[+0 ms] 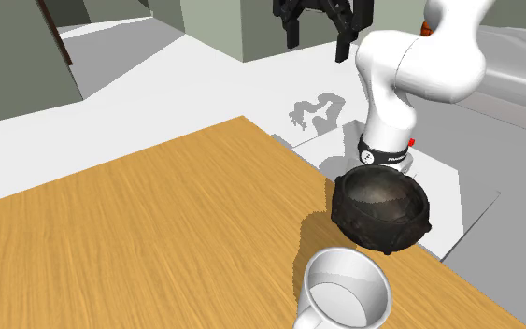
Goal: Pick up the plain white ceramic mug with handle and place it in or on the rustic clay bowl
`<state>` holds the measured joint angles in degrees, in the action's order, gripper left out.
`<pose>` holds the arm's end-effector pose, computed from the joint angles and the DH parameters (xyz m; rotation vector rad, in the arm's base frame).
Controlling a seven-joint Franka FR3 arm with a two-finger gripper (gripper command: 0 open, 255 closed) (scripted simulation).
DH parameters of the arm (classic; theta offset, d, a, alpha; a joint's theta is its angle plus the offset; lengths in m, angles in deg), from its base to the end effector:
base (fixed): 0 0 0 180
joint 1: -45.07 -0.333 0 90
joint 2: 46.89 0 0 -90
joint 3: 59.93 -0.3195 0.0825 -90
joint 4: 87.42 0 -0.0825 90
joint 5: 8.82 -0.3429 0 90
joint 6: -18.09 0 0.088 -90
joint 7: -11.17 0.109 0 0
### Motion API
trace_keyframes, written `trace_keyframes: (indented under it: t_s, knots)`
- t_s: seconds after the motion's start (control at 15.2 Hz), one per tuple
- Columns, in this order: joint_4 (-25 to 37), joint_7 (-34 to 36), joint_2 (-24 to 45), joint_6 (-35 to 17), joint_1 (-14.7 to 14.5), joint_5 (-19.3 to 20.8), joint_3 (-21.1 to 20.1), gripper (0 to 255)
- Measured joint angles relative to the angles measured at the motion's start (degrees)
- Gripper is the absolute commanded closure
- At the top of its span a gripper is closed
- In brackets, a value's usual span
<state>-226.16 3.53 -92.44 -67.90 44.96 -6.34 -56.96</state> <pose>0.2499 -0.0220 0.5594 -3.1271 -0.1580 0.1981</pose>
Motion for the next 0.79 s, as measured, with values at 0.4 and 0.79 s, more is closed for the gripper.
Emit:
trace_keyframes:
  t_s: [0.4, 0.79]
  knots:
    - [-2.0, 3.3, 4.1, -6.6, -1.6, -2.5, -3.0, 0]
    - [-3.9, 8.1, 11.6, -16.9, -3.8, -5.6, -7.3, 0]
